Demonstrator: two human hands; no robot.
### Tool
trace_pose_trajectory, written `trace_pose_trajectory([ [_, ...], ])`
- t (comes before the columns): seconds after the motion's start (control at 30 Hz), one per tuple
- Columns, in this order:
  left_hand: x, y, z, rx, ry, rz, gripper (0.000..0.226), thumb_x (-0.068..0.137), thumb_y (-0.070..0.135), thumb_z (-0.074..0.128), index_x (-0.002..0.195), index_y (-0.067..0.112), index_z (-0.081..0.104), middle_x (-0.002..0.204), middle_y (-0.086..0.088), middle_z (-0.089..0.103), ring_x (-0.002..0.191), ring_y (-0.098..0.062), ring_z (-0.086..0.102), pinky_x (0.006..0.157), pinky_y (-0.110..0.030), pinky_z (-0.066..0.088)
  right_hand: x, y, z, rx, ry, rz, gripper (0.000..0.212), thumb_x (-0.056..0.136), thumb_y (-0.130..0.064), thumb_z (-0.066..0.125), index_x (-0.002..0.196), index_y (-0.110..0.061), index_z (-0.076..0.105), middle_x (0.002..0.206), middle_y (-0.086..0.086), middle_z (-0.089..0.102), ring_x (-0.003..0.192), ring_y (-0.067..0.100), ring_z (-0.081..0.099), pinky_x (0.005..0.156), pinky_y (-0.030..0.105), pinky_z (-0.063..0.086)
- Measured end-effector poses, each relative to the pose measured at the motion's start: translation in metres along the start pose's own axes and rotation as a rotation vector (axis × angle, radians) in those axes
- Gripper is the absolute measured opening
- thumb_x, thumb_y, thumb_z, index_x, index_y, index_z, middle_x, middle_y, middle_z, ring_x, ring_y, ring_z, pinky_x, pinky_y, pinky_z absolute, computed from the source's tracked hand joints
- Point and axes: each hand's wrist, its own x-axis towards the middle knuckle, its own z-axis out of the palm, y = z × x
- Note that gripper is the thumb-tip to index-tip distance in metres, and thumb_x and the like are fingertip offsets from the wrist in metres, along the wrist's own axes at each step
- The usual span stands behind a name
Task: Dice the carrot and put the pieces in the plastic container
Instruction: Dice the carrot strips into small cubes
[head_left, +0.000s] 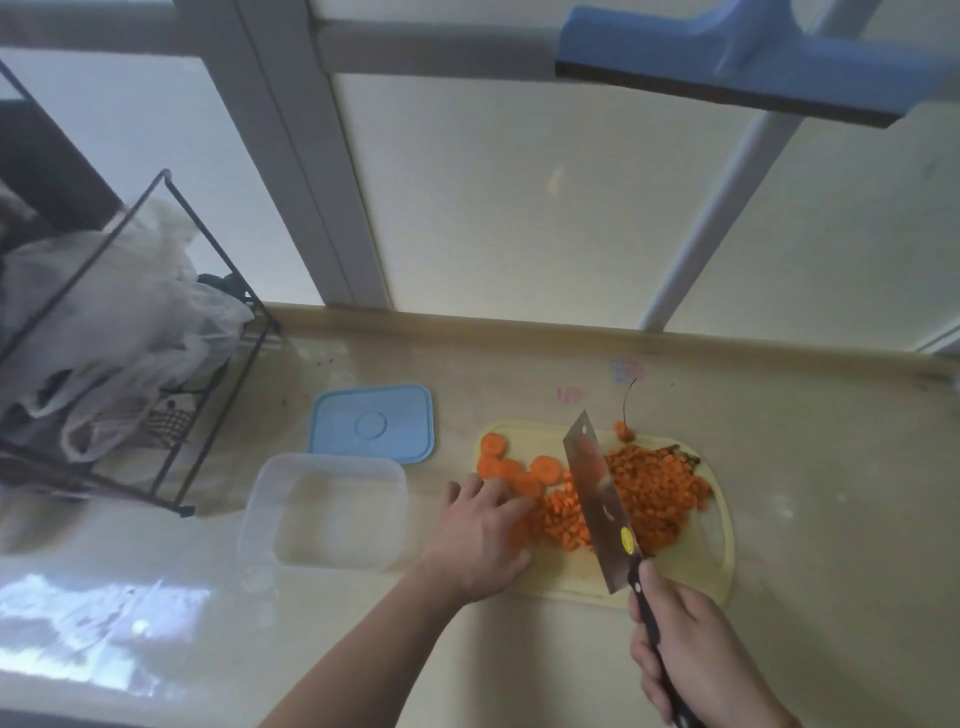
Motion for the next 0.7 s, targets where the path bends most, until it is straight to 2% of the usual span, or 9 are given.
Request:
trace_pose_trajectory([
  [0.07,0.003,-0.005,-0.001,0.014,0.023,0.026,0.050,0.069,0.054,0.052,0.113,0.035,0.068,0.094,0.005,0.056,0.083,-0.026,0.056,0.073,-0.042,0.048,-0.004,0.000,0.001,-0.008,0.021,-0.006,0.047,0.101,-0.045,0.034,0.077,-0.006,0.046,0.048,0.011,0.043,0.033,0.020,0.041,0.039,0.020,0.025],
  [0.13,0.005,-0.009,-0.002,0.030,-0.021,0.025,0.057,0.072,0.055,0.049,0.122,0.036,0.066,0.100,0.004,0.059,0.088,-0.027,0.057,0.079,-0.045,0.047,-0.006,0.000,0.000,-0.016,0.047,-0.016,0.047,0.101,-0.044,0.035,0.076,-0.006,0.046,0.047,0.011,0.043,0.033,0.020,0.040,0.039,0.021,0.024],
  [0.23,0.010,-0.010,-0.007,0.070,-0.178,-0.032,0.068,0.079,0.057,0.041,0.143,0.039,0.051,0.125,0.001,0.056,0.109,-0.031,0.052,0.096,-0.048,0.037,-0.008,0.001,0.000,-0.012,0.064,-0.016,0.048,0.100,-0.046,0.035,0.075,-0.006,0.046,0.047,0.010,0.043,0.032,0.020,0.040,0.039,0.021,0.023],
  [0.33,0.018,-0.009,-0.009,0.135,-0.236,-0.045,0.070,0.085,0.056,0.045,0.152,0.041,0.036,0.132,0.000,0.051,0.117,-0.031,0.046,0.101,-0.046,0.030,-0.011,0.002,-0.001,0.007,0.063,-0.003,0.048,0.099,-0.047,0.036,0.075,-0.007,0.046,0.047,0.010,0.042,0.032,0.019,0.039,0.039,0.021,0.023],
  [0.43,0.022,-0.011,-0.011,0.090,-0.192,-0.078,0.071,0.080,0.058,0.042,0.149,0.039,0.040,0.129,0.004,0.054,0.113,-0.027,0.048,0.098,-0.043,0.032,-0.013,0.003,-0.002,0.014,0.058,-0.002,0.047,0.100,-0.045,0.037,0.075,-0.006,0.046,0.048,0.010,0.042,0.033,0.019,0.039,0.039,0.021,0.024],
  [0.5,0.019,-0.014,-0.010,0.003,-0.124,-0.077,0.064,0.076,0.056,0.045,0.136,0.035,0.049,0.121,0.006,0.059,0.103,-0.027,0.052,0.092,-0.044,0.037,-0.013,0.003,-0.003,0.013,0.059,-0.008,0.047,0.100,-0.045,0.037,0.075,-0.006,0.047,0.048,0.010,0.043,0.033,0.019,0.039,0.039,0.021,0.024],
  [0.6,0.012,-0.021,-0.002,0.025,-0.031,-0.011,0.048,0.073,0.055,0.050,0.115,0.032,0.059,0.102,0.006,0.061,0.087,-0.028,0.056,0.080,-0.045,0.043,-0.012,0.004,-0.003,0.010,0.054,-0.014,0.048,0.100,-0.046,0.036,0.075,-0.006,0.047,0.047,0.010,0.043,0.033,0.019,0.039,0.039,0.021,0.024],
  [0.7,0.015,-0.021,-0.004,0.099,-0.168,-0.038,0.063,0.075,0.061,0.034,0.129,0.038,0.056,0.110,0.006,0.057,0.100,-0.027,0.050,0.091,-0.044,0.035,-0.009,0.004,-0.003,0.006,0.038,-0.018,0.048,0.101,-0.045,0.035,0.076,-0.005,0.046,0.048,0.010,0.043,0.033,0.019,0.039,0.039,0.021,0.025],
])
